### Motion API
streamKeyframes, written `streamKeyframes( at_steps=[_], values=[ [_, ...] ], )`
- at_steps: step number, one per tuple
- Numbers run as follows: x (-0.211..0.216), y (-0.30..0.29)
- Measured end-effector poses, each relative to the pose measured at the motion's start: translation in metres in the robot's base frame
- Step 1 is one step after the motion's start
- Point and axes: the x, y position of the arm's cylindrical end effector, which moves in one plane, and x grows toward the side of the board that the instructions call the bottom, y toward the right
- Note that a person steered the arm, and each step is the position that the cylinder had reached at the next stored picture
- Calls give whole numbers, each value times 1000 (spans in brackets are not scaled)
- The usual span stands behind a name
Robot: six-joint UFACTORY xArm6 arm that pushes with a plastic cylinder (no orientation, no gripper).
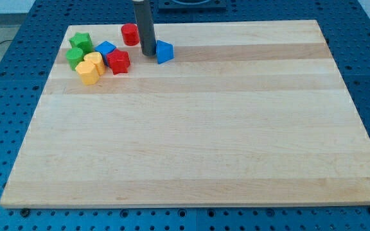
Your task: Move the blue triangle to the center
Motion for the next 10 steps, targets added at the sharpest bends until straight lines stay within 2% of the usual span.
streamKeyframes(
  at_steps=[1, 2, 3, 4, 5, 6, 7, 8, 9, 10],
  values=[
    [-11, 13],
    [15, 78],
    [61, 141],
    [108, 157],
    [101, 162],
    [46, 161],
    [16, 128],
    [54, 70],
    [130, 34],
    [149, 26]
  ],
)
